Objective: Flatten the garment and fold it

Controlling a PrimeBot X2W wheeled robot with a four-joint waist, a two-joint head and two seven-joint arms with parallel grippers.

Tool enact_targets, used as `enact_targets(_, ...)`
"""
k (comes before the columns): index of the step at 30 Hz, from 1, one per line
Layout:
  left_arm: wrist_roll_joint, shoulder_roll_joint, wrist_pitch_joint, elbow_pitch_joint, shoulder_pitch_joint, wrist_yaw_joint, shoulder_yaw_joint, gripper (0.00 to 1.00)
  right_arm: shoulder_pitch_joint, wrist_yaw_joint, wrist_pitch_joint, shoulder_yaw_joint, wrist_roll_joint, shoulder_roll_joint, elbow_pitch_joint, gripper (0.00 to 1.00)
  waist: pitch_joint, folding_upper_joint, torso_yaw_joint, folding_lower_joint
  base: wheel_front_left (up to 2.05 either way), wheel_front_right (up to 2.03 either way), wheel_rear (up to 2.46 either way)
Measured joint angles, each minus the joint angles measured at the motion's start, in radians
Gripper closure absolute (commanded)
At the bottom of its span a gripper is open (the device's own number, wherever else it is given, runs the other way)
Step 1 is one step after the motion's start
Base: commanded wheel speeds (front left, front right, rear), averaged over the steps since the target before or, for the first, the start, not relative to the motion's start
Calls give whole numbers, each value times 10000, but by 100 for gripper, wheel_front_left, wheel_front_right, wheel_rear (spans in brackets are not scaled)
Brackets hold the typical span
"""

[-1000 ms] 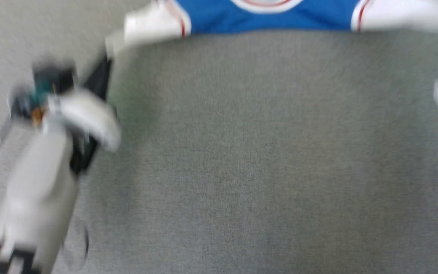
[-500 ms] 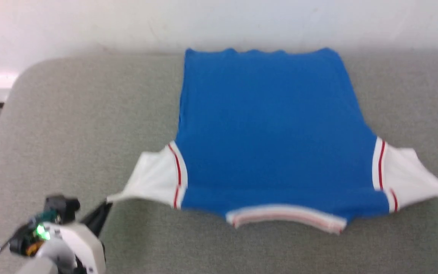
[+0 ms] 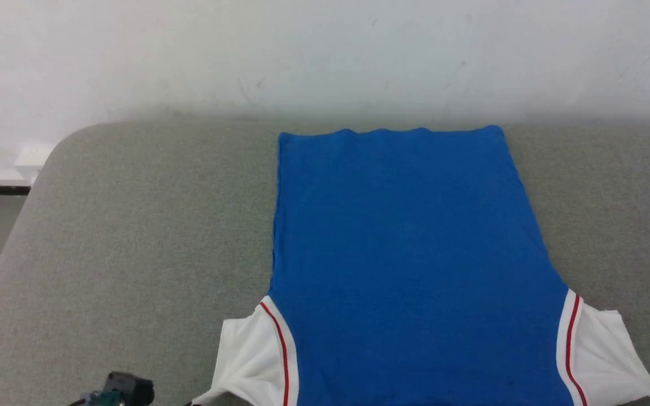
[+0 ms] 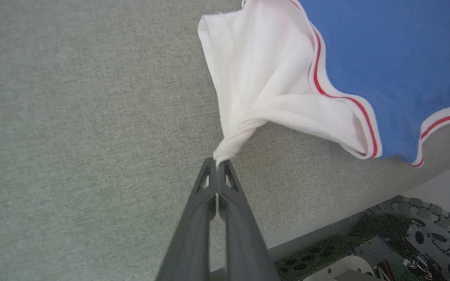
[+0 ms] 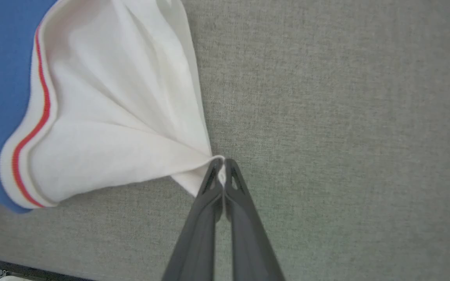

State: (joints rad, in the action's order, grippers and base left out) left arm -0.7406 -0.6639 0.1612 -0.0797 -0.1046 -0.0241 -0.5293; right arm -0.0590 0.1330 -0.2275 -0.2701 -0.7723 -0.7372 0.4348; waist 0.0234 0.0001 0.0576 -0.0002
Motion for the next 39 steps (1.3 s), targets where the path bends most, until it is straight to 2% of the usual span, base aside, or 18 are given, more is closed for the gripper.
enact_targets(1, 86, 19, -2, 98, 24, 0, -61, 100, -49, 0, -163, 130, 31, 12, -107, 100, 53, 0, 20, 2, 0, 0, 0)
enact_targets(2, 165, 63, -31, 167, 58, 2, -107, 100, -58, 0, -332, 259, 71, 29, -209, 63, 112, 0, 45, 3, 0, 0, 0)
enact_targets(3, 205, 125, -46, 222, 102, 4, -140, 100, -58, 0, -481, 401, 117, 54, -368, 0, 177, 0, 74, 2, 0, 0, 0)
enact_targets(10, 466, 640, -111, 884, 741, -15, -454, 100, 440, -4, -1674, 1553, 184, 259, -1877, 0, 751, 0, 355, 3, 0, 0, 0)
enact_targets(15, 713, 809, 67, 1741, 1072, 35, -660, 100, 1642, -4, -2694, 2364, 744, 445, -2830, 0, 1305, 0, 684, 3, 0, 0, 0)
enact_targets(19, 1005, 972, 182, 2568, 1262, 224, -853, 100, 3005, -10, -3739, 2692, 1041, 798, -3051, 0, 1857, 0, 1010, 4, 0, 0, 0)
enact_targets(24, 1287, 1248, 245, 3423, 1329, 447, -1083, 100, 5238, -13, -5022, 2771, 1561, 1080, -2497, 0, 2685, 0, 1447, 5, 0, 0, 0)
enact_targets(30, 1703, 1703, 219, 4069, 1695, 531, -1429, 100, 7903, -13, -6203, 2861, 2512, 936, -1198, 0, 3800, 0, 2000, 6, 0, 0, 0)
enact_targets(34, 1912, 1965, 132, 4247, 1929, 546, -1592, 100, 9389, -13, -6621, 2936, 3101, 775, -224, 0, 4515, 0, 2415, 5, 0, 0, 0)
enact_targets(39, 2061, 2236, 15, 4358, 2030, 606, -1785, 100, 10534, -13, -6788, 2984, 3887, 738, 819, 0, 5193, -1, 3029, 4, 0, 0, 0)
